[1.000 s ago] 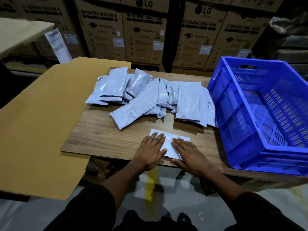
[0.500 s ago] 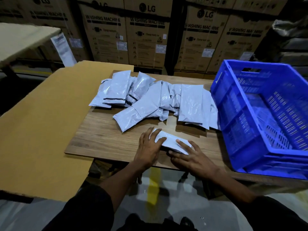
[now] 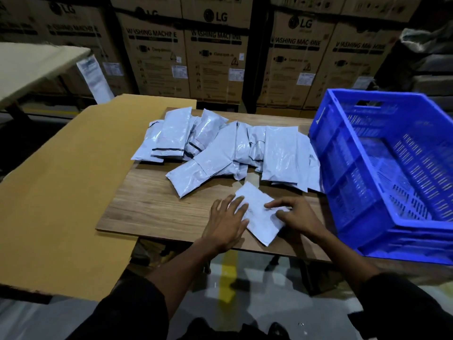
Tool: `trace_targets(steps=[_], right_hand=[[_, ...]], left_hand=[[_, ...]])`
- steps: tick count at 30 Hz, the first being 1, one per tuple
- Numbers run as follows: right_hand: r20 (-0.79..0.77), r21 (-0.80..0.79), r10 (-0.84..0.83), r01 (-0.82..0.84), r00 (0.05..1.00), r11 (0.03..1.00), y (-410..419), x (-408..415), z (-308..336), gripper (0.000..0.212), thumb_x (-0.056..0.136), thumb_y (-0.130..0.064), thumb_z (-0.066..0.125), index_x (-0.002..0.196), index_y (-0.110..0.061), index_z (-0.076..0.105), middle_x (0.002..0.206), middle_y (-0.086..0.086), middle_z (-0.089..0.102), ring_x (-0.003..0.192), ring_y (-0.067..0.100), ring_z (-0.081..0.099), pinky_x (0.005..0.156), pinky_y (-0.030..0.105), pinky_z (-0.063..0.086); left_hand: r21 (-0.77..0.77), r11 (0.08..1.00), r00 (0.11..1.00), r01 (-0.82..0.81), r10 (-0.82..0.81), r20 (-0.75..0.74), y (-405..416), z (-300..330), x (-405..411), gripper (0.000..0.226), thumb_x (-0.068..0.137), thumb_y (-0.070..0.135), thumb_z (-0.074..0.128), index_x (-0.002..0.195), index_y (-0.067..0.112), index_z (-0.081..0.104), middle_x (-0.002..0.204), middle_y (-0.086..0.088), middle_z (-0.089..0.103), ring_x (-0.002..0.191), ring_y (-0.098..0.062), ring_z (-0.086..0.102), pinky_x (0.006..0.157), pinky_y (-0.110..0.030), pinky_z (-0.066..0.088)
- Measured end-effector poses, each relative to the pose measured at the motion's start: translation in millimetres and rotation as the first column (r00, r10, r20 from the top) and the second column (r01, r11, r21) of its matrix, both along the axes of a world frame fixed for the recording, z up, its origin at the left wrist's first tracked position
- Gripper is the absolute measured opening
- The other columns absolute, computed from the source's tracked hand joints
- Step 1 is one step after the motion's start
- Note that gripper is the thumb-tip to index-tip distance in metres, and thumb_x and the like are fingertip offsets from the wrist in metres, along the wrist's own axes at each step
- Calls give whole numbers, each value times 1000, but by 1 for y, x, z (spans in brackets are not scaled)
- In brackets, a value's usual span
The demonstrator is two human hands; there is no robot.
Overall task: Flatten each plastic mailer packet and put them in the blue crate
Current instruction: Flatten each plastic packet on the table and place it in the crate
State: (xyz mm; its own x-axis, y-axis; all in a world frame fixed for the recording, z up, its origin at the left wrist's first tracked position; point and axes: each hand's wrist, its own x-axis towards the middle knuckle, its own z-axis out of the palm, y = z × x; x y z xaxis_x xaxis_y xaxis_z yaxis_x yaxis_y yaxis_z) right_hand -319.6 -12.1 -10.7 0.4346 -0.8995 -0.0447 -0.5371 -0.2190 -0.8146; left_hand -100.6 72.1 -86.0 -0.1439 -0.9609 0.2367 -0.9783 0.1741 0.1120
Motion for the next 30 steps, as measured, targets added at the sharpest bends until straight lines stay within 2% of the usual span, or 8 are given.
trace_targets(steps=[2,4,10,13,15,19,23,30], right_hand=[[-219,-317,-23,-49,975,947,-3,-2,-15,26,84,-11,64,106,-19,76,111,-3,73,103,15,66,90,27,50],[-291,-451,-15,-123,957,884,6,5,-29,31,91,-29,56,118,-19,69,122,-1,69,117,23,60,98,39,46],[-631,-277,184,-440,754,854,24,31,-52,71,97,-52,10,156,-15,24,165,1,20,152,26,11,118,51,20],[-652,-325,266,-579,710,748,20,26,-60,58,103,-43,23,148,-11,40,160,5,31,153,24,10,119,52,21],[-648,-323,318,-628,692,708,19,22,-62,53,104,-40,28,150,-14,39,162,0,28,154,17,4,122,46,13],[-646,-347,182,-498,741,794,29,25,-67,60,105,-47,21,157,-17,22,164,-4,13,153,15,11,121,41,7],[-703,-271,92,-385,705,882,28,29,-71,69,100,-59,9,159,-24,12,166,-9,10,153,16,6,120,52,8],[-746,-185,134,-395,653,900,18,20,-67,64,100,-63,13,156,-40,-6,165,-14,-8,152,18,-10,116,59,0]], left_hand=[[-54,998,1000,19,-19,2,2,-7,-1,46,101,42,34,126,19,65,140,-2,58,132,-27,49,105,-50,37],[-137,990,999,27,-29,-15,3,-8,-3,40,102,38,36,117,19,68,132,-1,63,127,-26,53,104,-49,37],[-131,990,991,58,-72,-111,-20,9,-15,46,102,33,35,131,9,61,140,-8,58,135,-27,48,109,-45,38],[0,997,980,82,-81,-180,-27,13,-16,59,104,42,24,145,6,48,152,-10,48,145,-25,35,119,-42,24],[114,988,979,100,-77,-190,-26,7,-12,75,102,53,7,153,7,36,160,-8,36,151,-22,24,123,-40,14],[112,993,983,39,-18,-184,-18,-10,-8,80,102,57,-5,155,11,34,161,-3,36,152,-20,23,121,-41,14],[126,992,994,28,-14,-108,-19,-16,-1,60,106,42,16,157,14,32,162,0,33,152,-22,23,118,-48,29],[151,987,998,64,-62,-17,-12,-18,21,59,102,42,28,158,24,26,166,1,24,152,-25,23,118,-51,25]])
